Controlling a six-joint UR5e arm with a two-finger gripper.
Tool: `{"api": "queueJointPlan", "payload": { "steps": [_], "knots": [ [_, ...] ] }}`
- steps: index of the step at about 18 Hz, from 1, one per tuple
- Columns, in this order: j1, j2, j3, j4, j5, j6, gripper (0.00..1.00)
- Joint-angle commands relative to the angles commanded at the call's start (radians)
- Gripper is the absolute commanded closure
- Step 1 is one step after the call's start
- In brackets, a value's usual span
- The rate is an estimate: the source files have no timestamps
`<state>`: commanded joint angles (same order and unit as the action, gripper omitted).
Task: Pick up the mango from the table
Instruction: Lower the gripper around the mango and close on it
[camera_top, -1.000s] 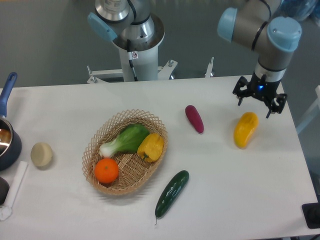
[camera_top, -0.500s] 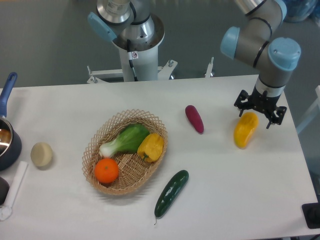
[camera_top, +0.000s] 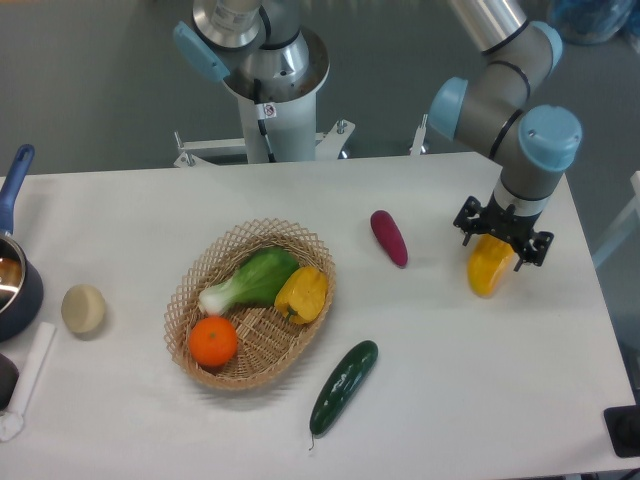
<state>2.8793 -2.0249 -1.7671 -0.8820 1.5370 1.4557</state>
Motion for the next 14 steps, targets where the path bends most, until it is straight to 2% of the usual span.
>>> {"api": "queueJointPlan", "payload": {
  "steps": [12,14],
  "knots": [
    [-0.002,-0.014,-0.005,0.014,0.028,0.008,0.00],
    [-0.006,-0.015,-0.005,0.014,0.086,0.008,0.00]
  ]
}}
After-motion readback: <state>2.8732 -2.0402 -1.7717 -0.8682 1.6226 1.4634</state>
